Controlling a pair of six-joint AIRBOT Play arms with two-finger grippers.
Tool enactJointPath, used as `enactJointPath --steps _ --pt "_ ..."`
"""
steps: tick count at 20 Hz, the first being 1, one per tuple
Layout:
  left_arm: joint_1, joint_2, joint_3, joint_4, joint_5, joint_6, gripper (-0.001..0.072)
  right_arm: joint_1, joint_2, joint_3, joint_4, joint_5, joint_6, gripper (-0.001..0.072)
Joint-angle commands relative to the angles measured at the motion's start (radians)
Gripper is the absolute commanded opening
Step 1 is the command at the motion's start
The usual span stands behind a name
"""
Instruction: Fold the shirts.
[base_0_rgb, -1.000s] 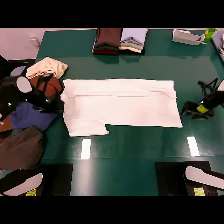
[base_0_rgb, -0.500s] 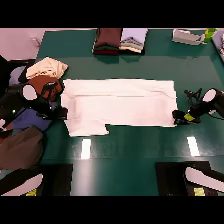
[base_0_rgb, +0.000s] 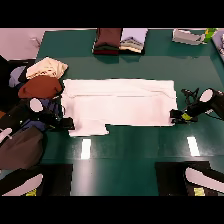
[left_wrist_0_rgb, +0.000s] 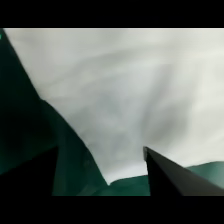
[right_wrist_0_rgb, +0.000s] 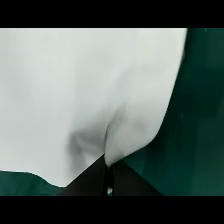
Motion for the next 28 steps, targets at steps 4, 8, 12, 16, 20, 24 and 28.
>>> enactJointPath --steps 4,8,12,16,20,24,28 --pt "-0.001 -0.002 -0.03 -0.033 0.033 0.034 0.0364 0.001 0.0 0.002 0.0 0.001 0.003 0.0014" --pt "-0.001 -0.002 -0.03 -0.033 0.013 0.085 0.0026 0.001 0.0 0.003 0.003 0.013 0.003 0.0014" --pt "-0.001 0.051 0.006 0.009 -0.05 0.085 0.0023 0.001 0.039 0.053 -0.024 0.087 0.002 0.0013" --pt "-0.001 0.276 0.006 0.09 -0.229 0.06 0.0023 -0.02 0.201 0.056 -0.114 0.241 -0.004 0.0013" --pt "-0.001 0.426 0.013 0.072 -0.361 0.06 0.0023 -0.093 0.362 0.056 -0.134 0.315 -0.032 0.0012" --pt "-0.001 0.404 0.092 0.093 -0.287 0.112 0.0023 -0.127 0.408 0.057 -0.134 0.291 -0.036 0.0011" --pt "-0.001 0.215 0.258 0.135 -0.116 0.14 0.0024 -0.127 0.275 0.167 -0.098 0.238 -0.035 0.0011"
